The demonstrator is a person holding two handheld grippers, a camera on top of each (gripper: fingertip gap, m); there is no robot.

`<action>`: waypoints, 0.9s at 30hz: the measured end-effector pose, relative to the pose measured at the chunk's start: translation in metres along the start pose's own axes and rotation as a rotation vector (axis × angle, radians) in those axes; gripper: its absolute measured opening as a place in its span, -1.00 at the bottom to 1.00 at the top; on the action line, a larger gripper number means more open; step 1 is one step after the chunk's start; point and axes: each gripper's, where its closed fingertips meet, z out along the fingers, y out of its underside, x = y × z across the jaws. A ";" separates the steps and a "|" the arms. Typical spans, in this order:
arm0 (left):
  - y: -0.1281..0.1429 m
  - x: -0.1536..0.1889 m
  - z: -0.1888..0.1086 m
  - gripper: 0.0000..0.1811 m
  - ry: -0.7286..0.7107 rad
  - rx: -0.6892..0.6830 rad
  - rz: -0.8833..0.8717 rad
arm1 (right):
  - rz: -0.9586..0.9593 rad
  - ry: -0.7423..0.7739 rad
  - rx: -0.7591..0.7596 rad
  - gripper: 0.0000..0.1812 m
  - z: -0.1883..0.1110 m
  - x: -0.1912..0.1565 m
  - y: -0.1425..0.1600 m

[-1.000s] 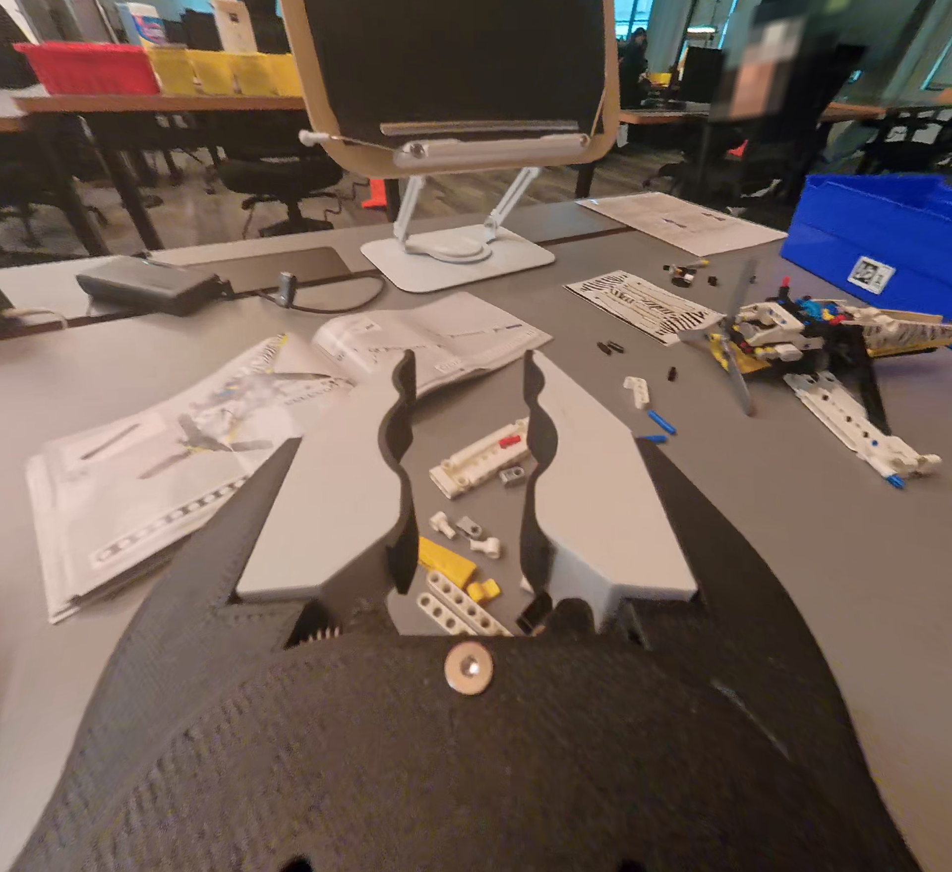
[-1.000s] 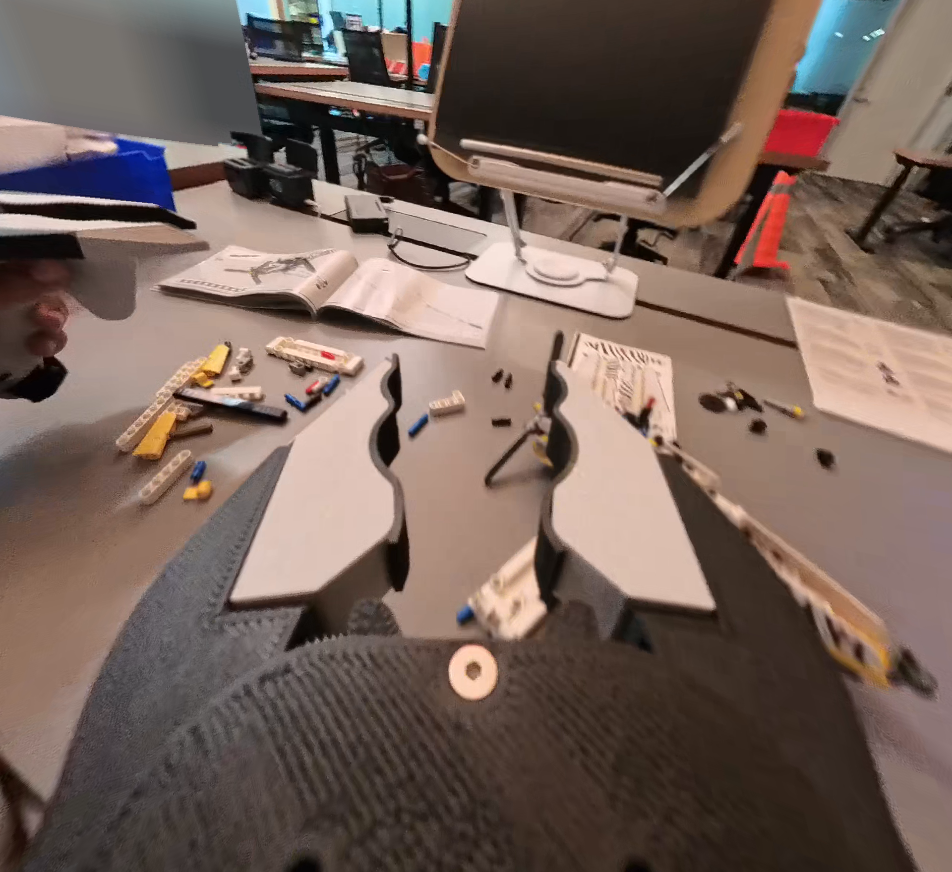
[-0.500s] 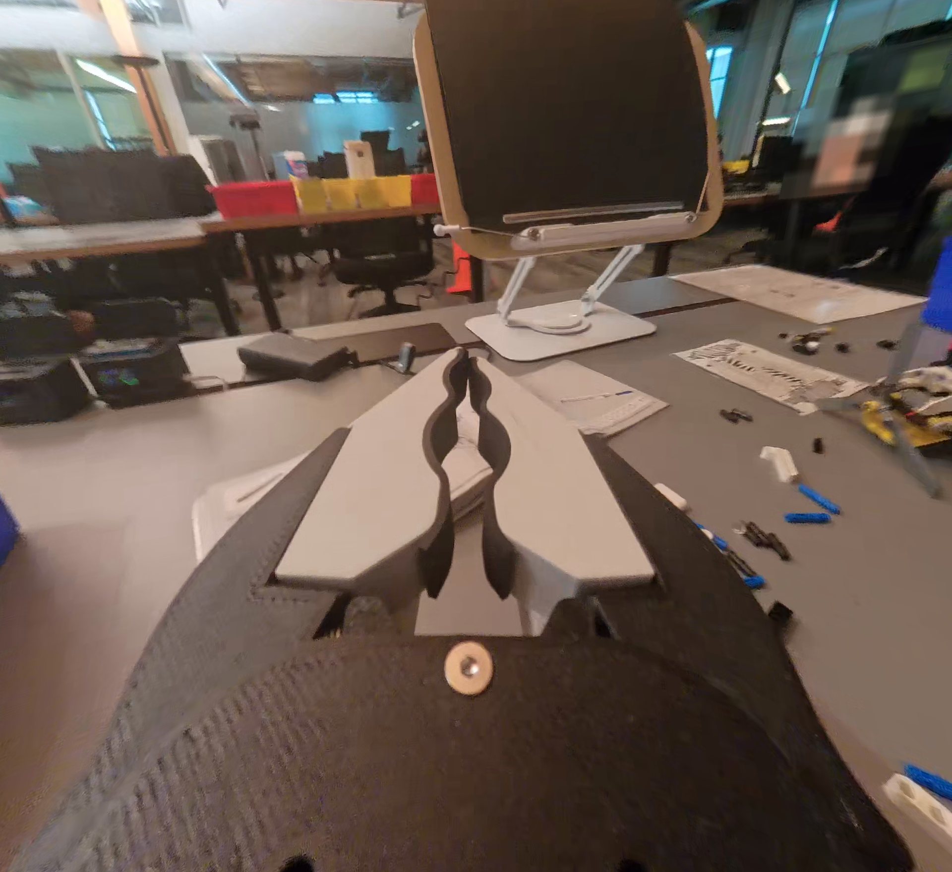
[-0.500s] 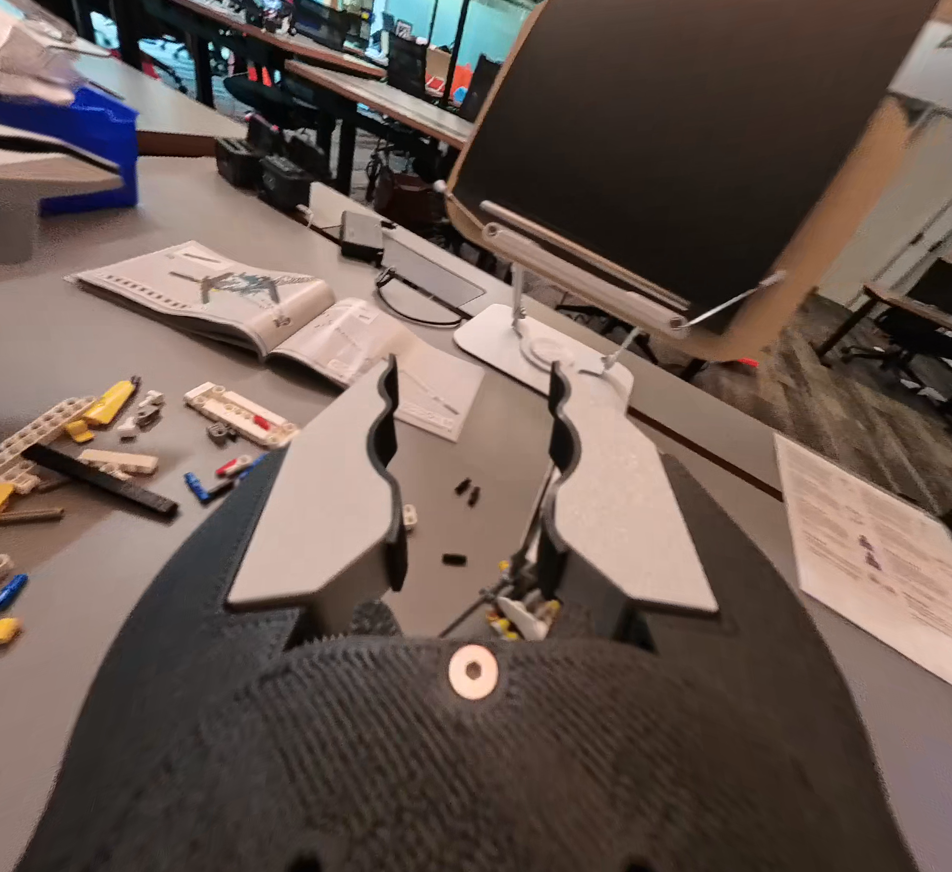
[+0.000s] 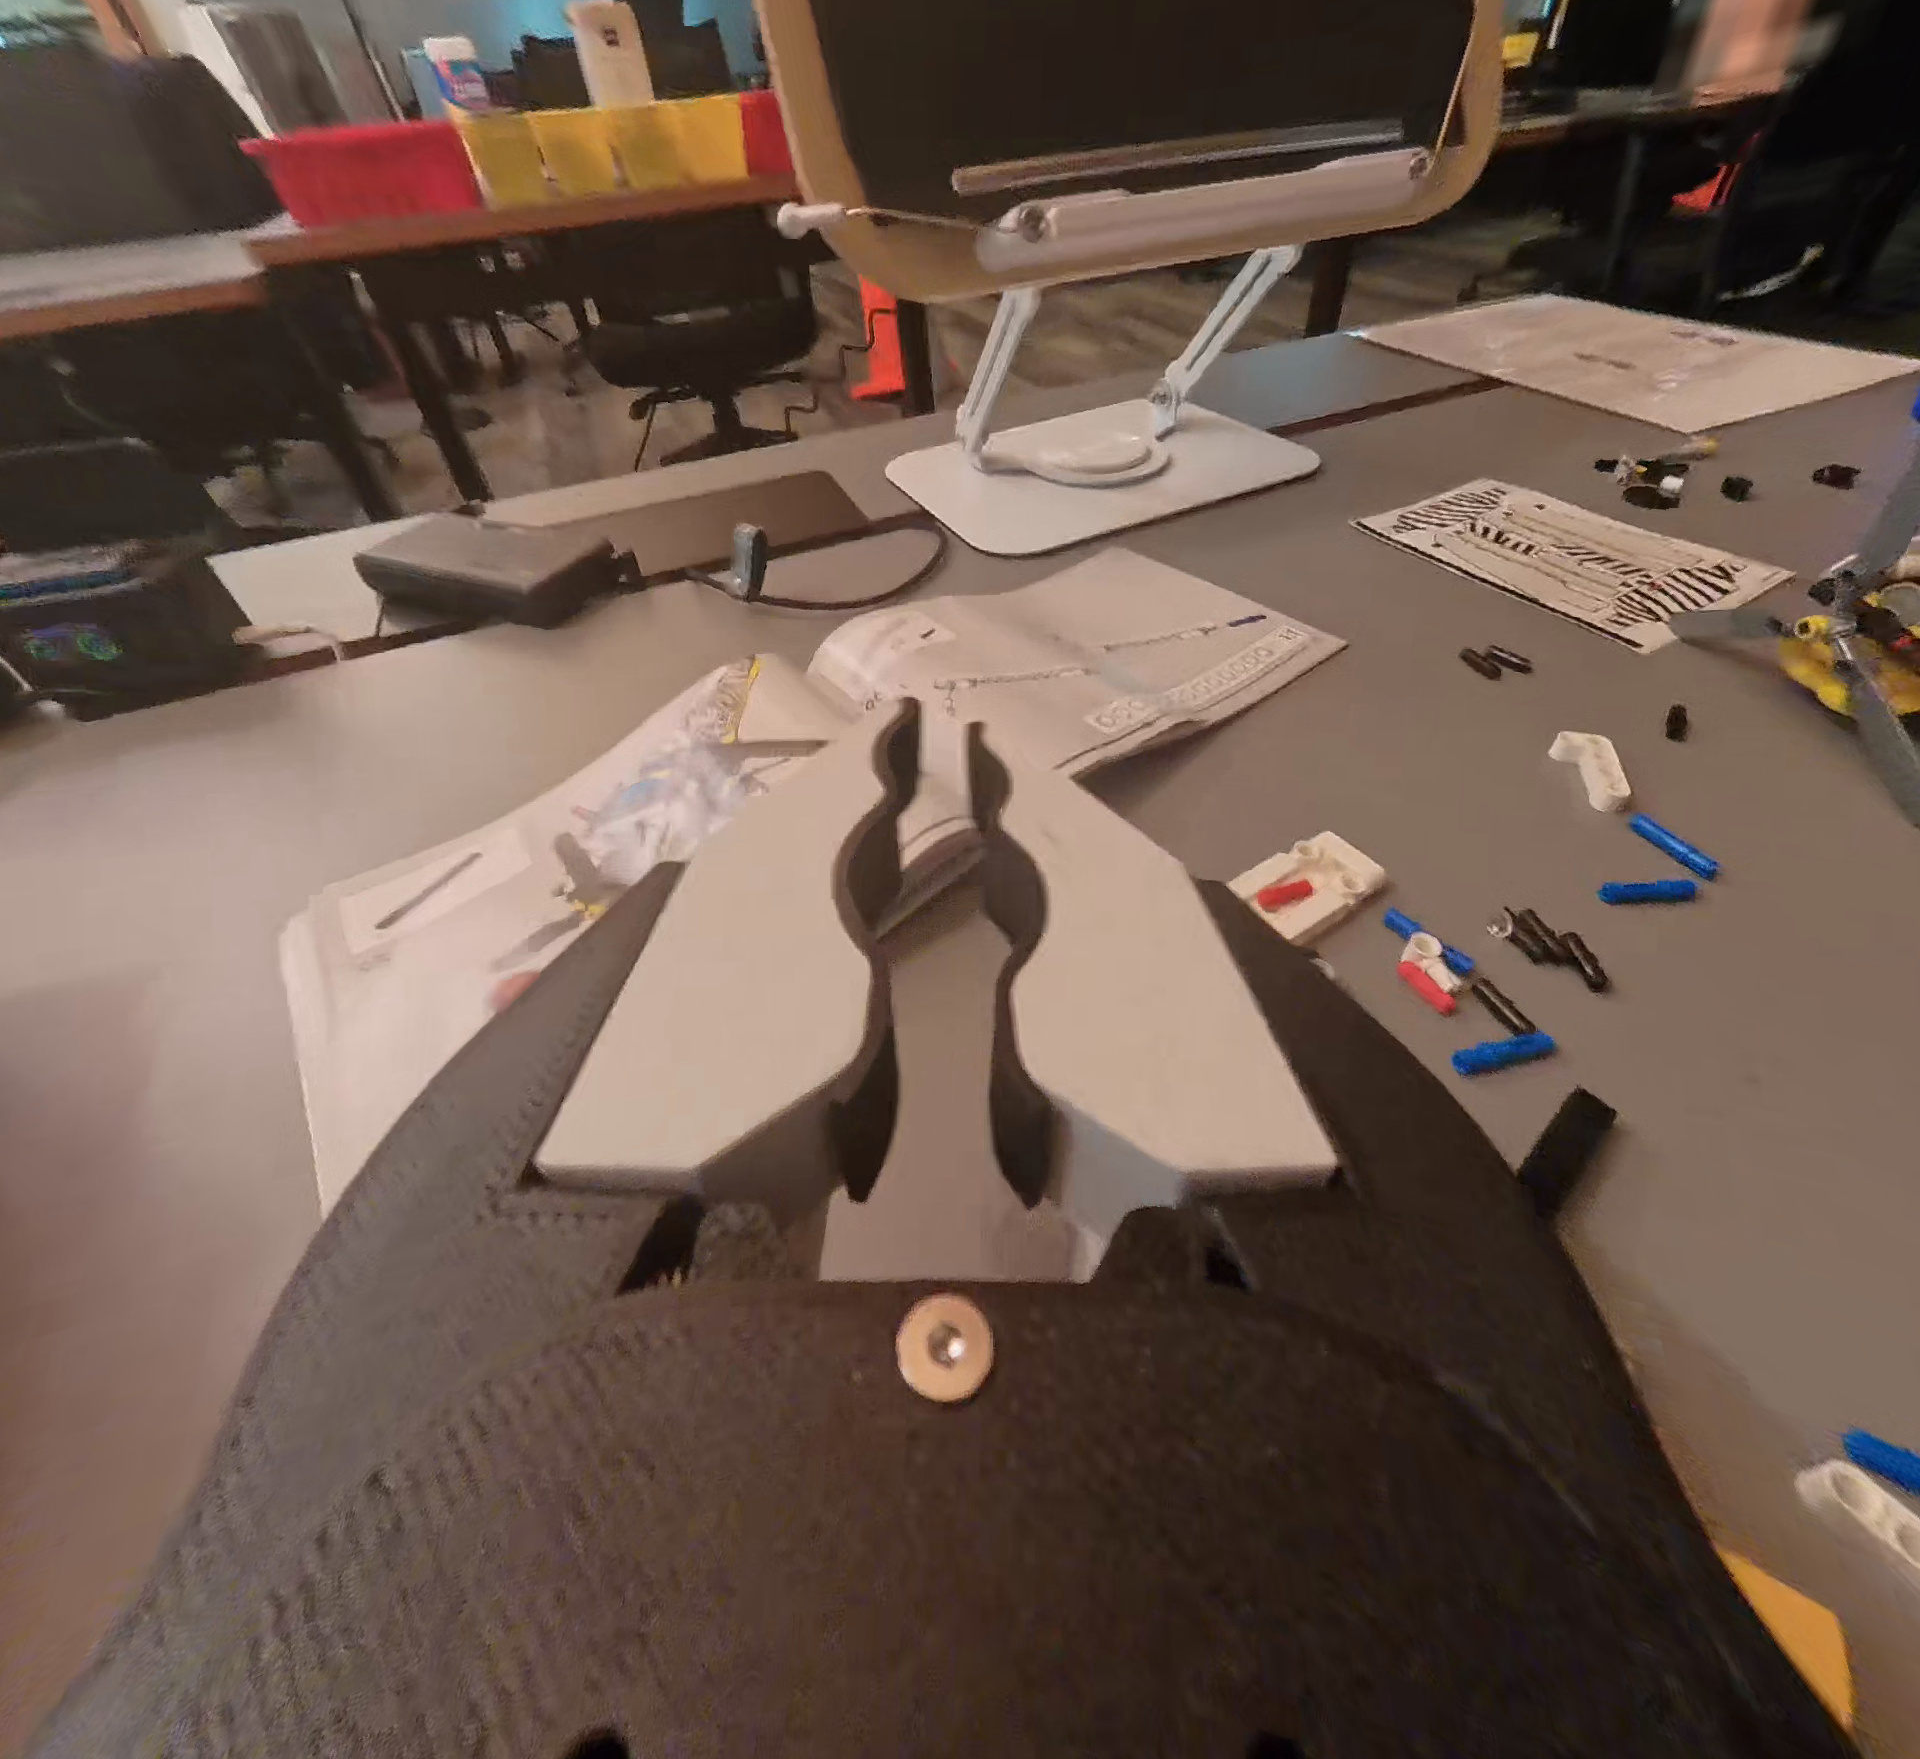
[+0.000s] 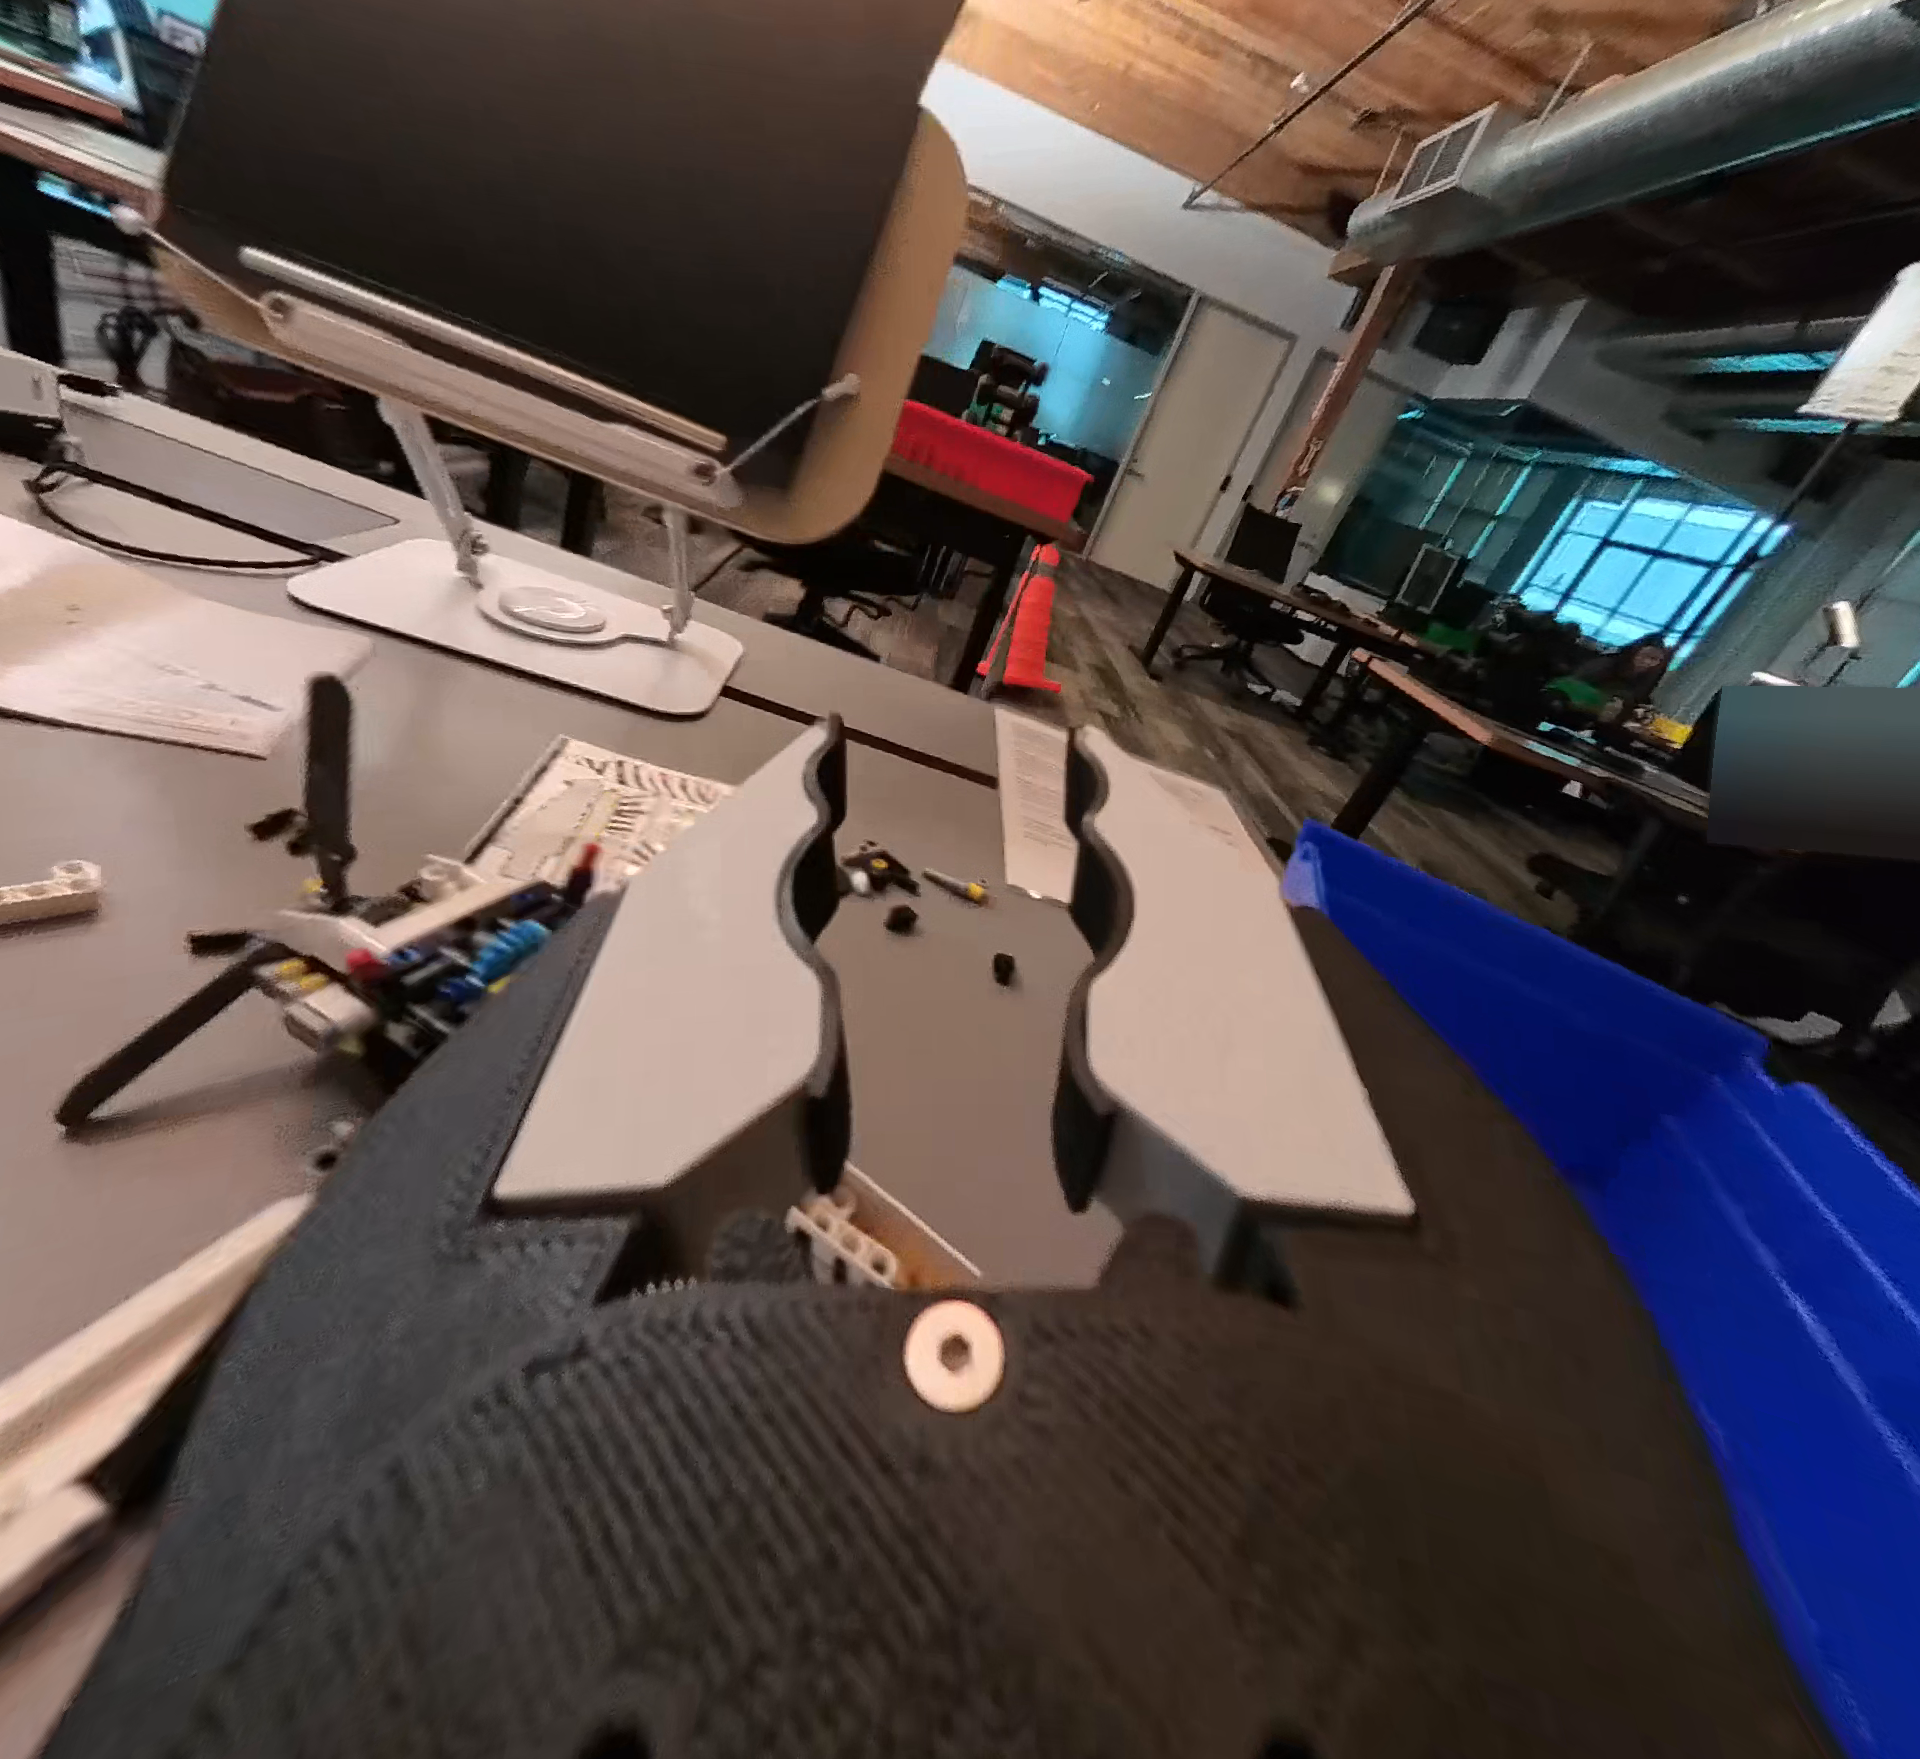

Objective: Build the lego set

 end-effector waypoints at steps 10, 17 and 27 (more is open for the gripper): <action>-0.028 0.038 0.034 -1.00 0.031 0.007 -0.022 | -0.042 0.006 -0.041 -0.63 0.004 0.002 0.033; -0.044 0.001 0.038 -1.00 -0.259 0.011 0.127 | 0.119 -0.044 0.004 -0.66 0.000 0.010 0.031; -0.025 0.079 0.036 -1.00 0.084 -0.129 0.070 | 0.141 -0.102 0.023 -0.68 -0.001 0.000 0.025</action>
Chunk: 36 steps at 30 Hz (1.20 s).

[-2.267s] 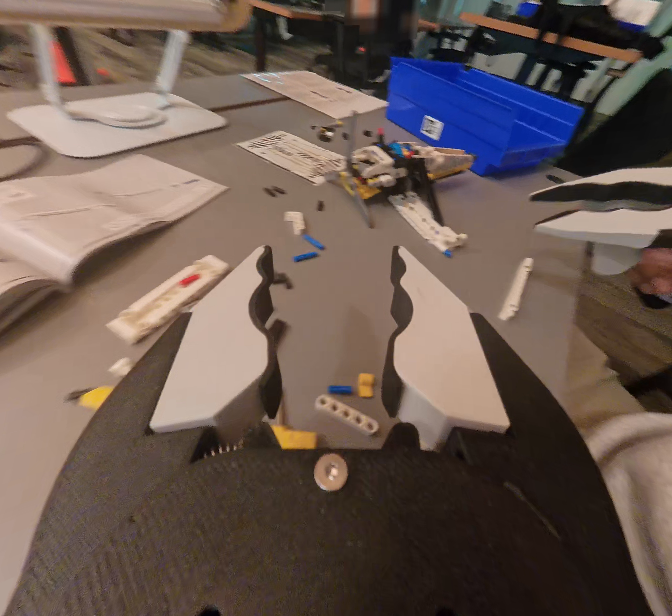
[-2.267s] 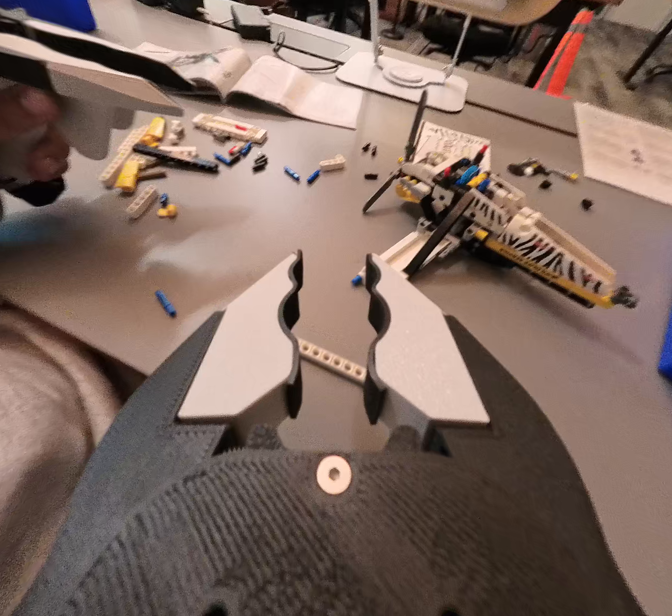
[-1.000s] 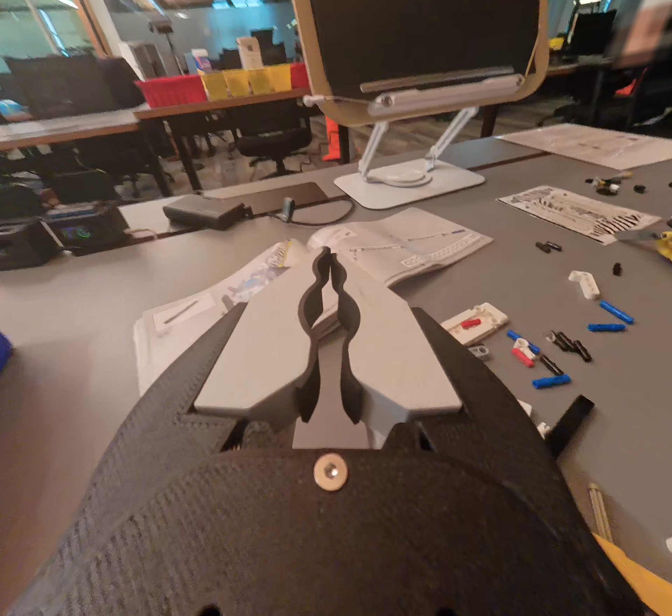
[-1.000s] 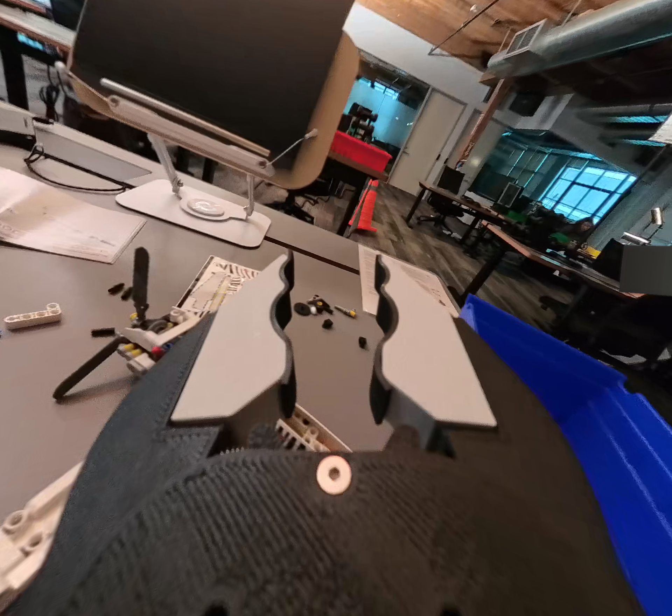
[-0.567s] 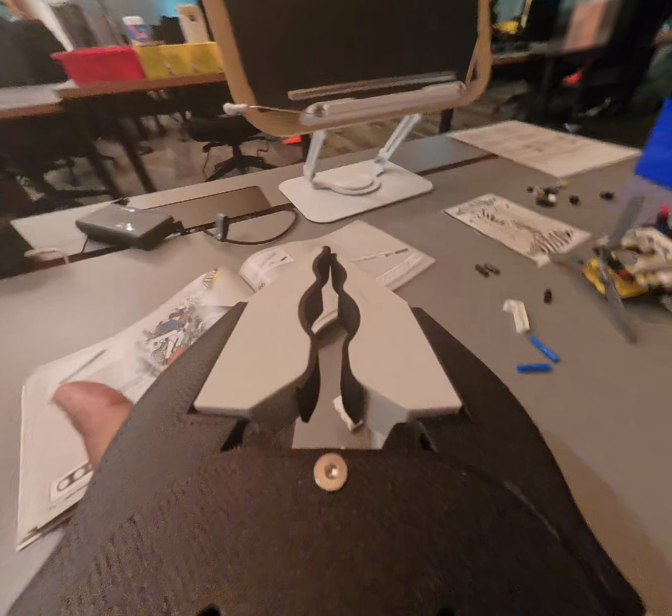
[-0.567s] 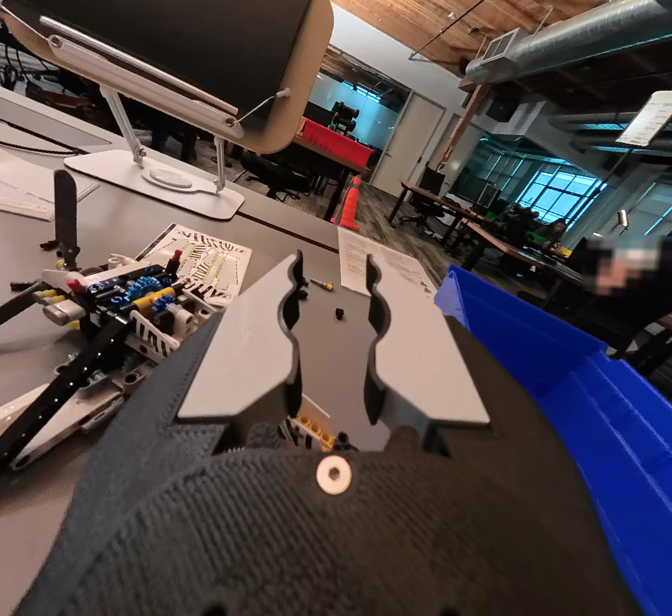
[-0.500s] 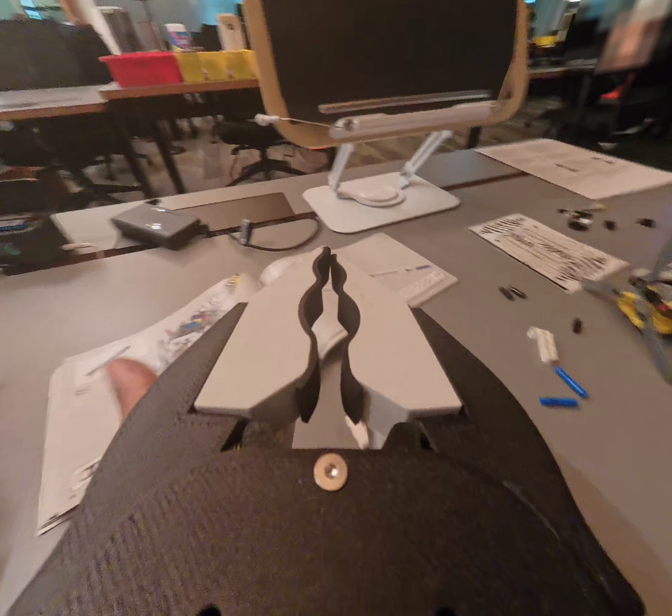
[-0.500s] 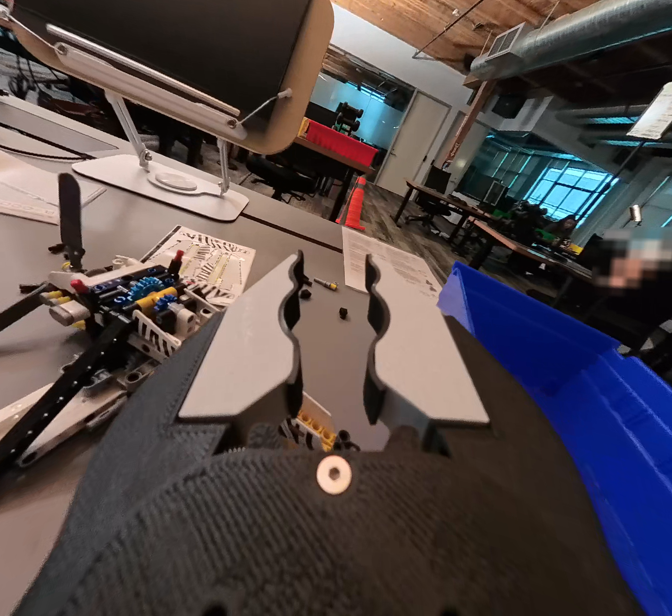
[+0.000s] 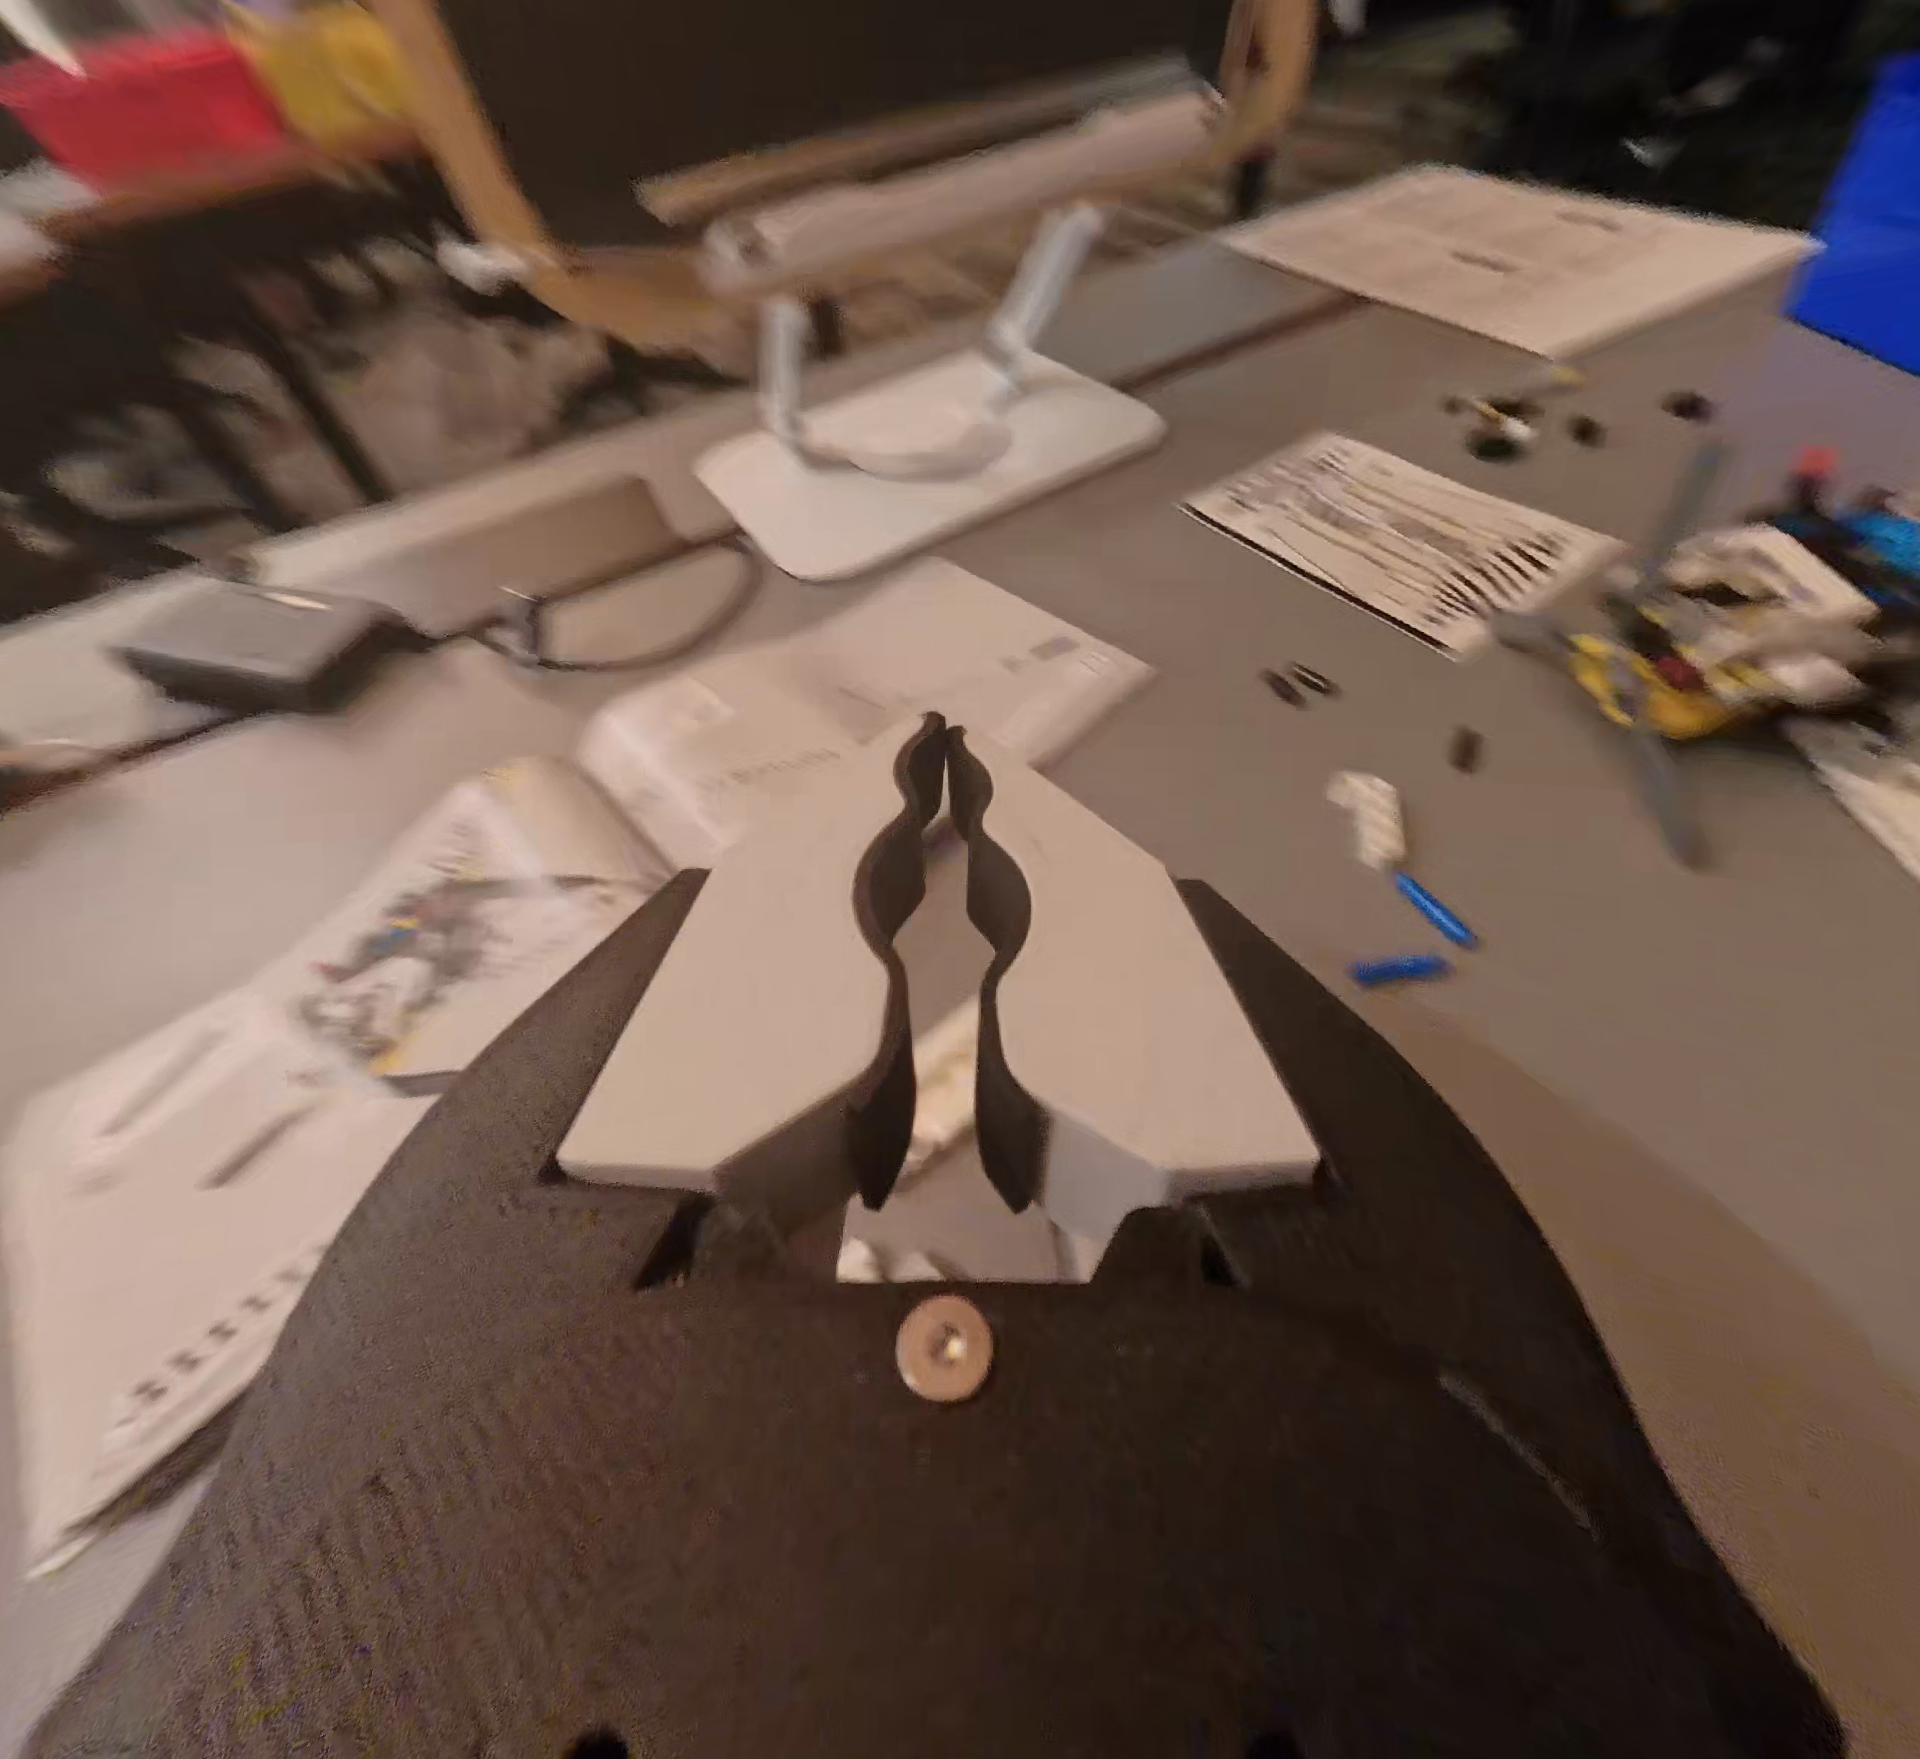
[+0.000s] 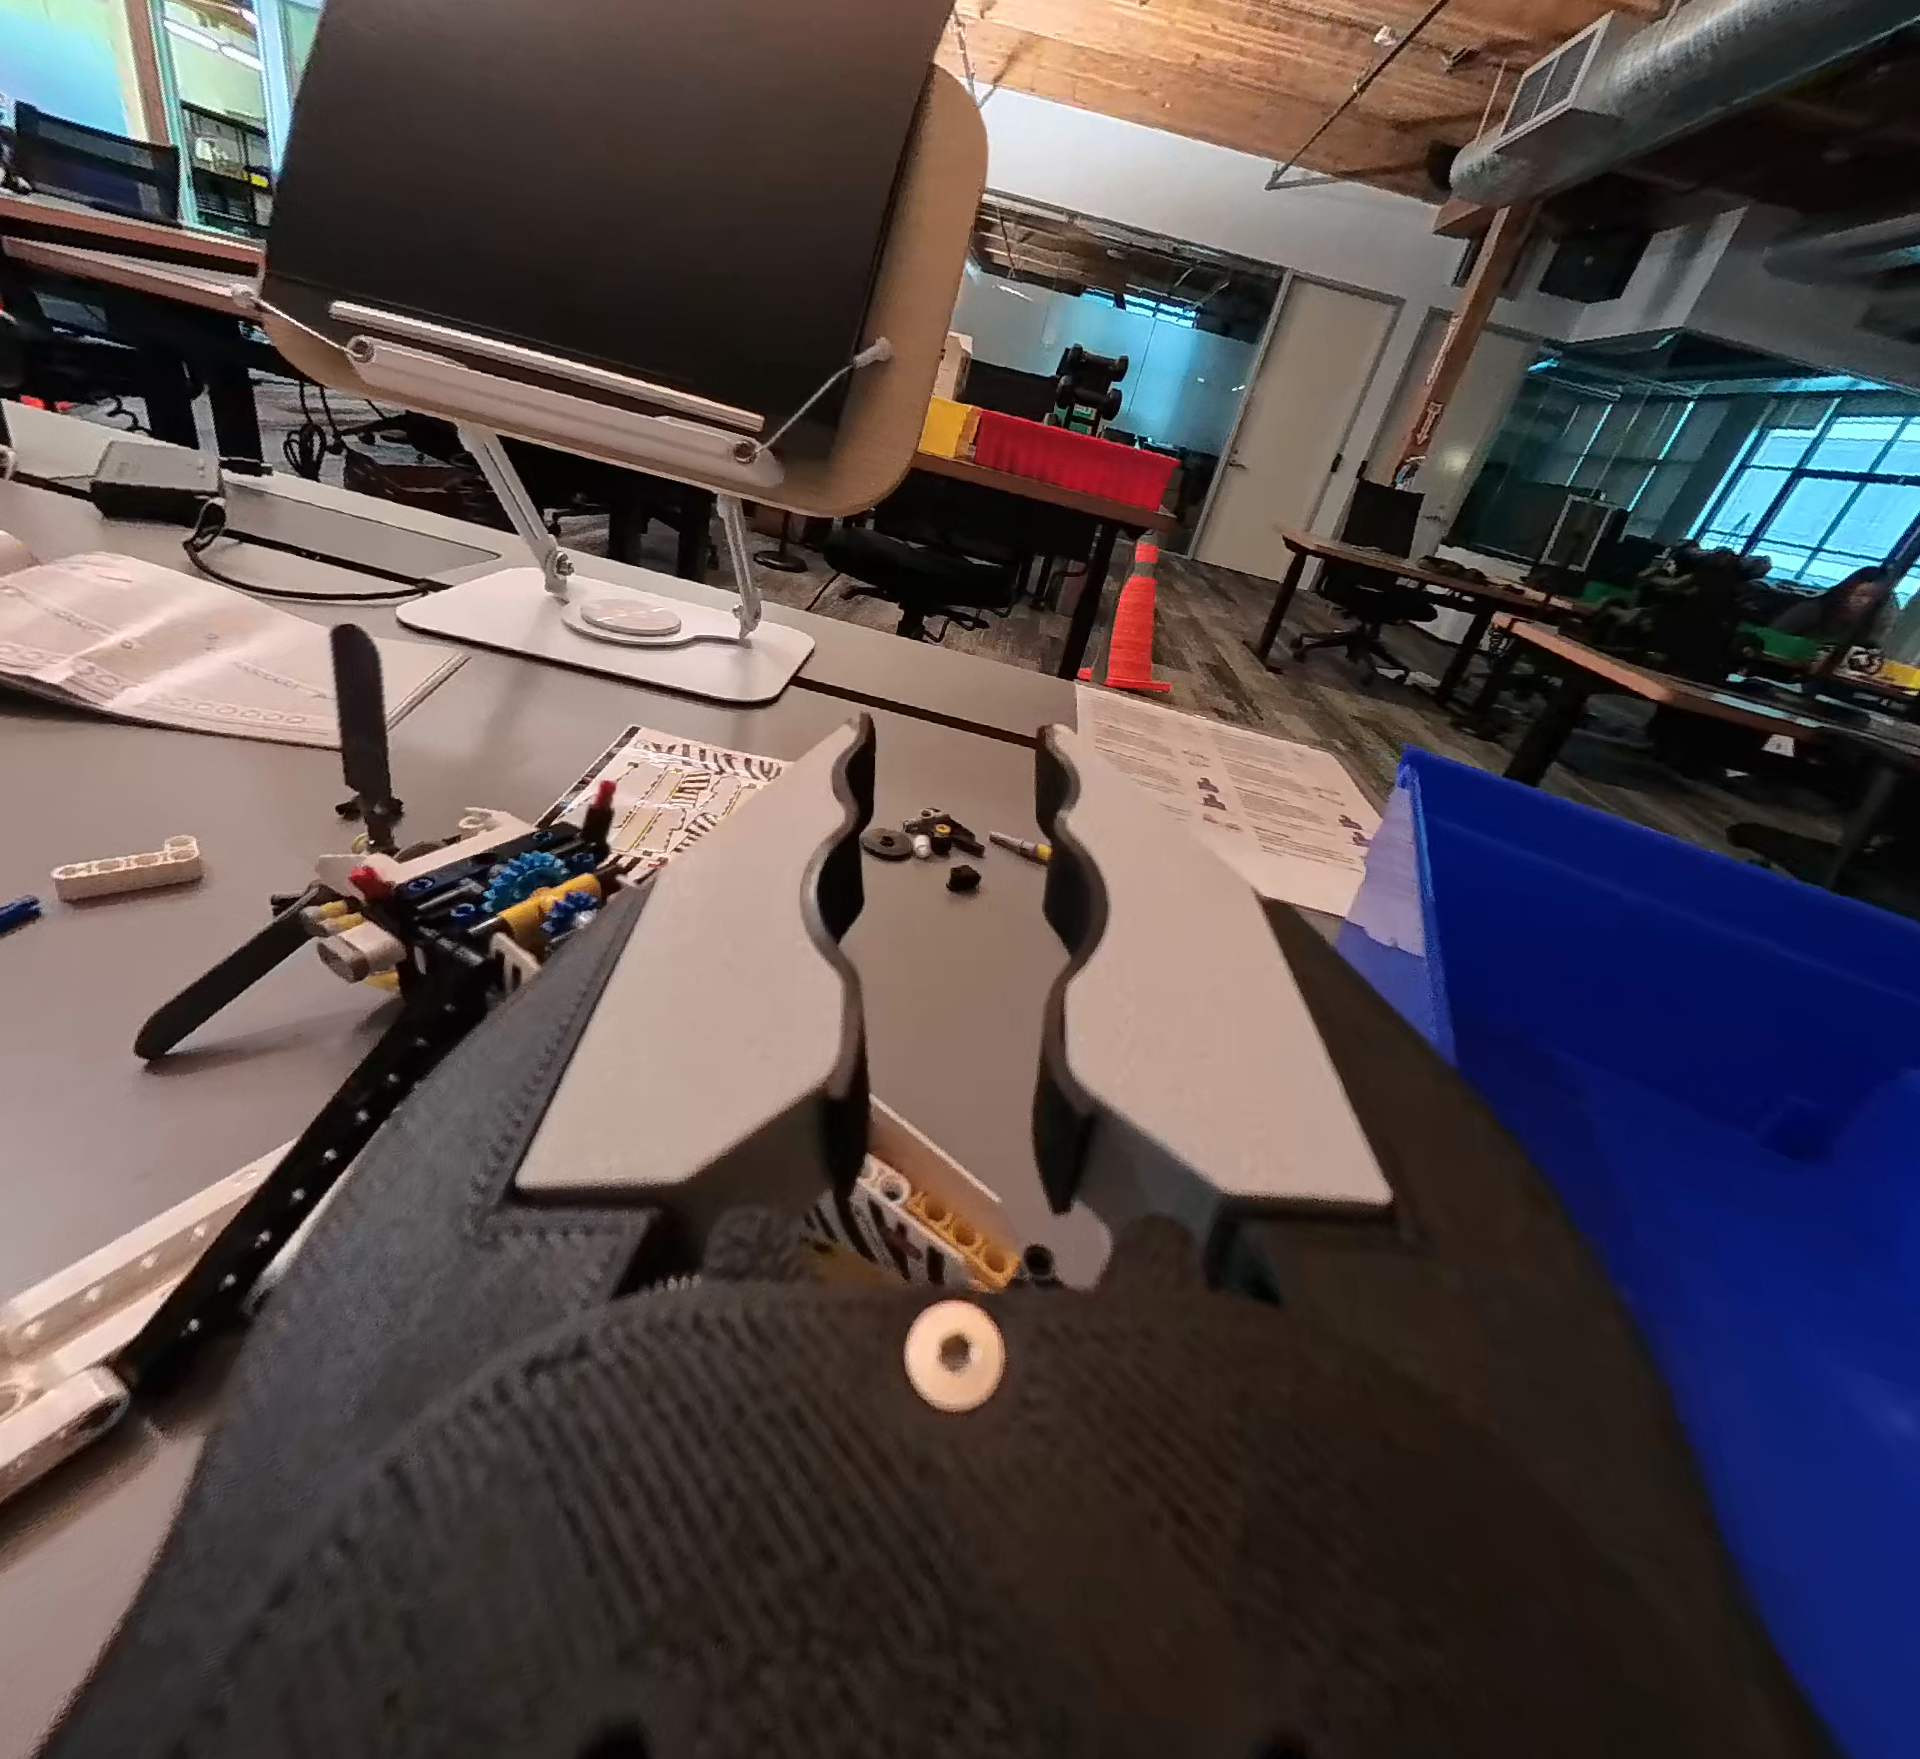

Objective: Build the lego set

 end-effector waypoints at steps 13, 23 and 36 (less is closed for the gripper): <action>0.088 0.109 0.023 -0.51 0.284 -0.423 0.356 | 0.041 -0.056 0.030 -0.70 -0.007 -0.012 -0.006; 0.096 0.124 0.014 -0.97 0.407 -0.506 0.299 | 0.089 -0.069 0.051 -0.70 -0.012 -0.014 -0.008; 0.009 0.181 -0.023 -0.97 0.620 -0.002 0.272 | 0.582 -0.520 0.075 -1.00 -0.031 -0.087 -0.060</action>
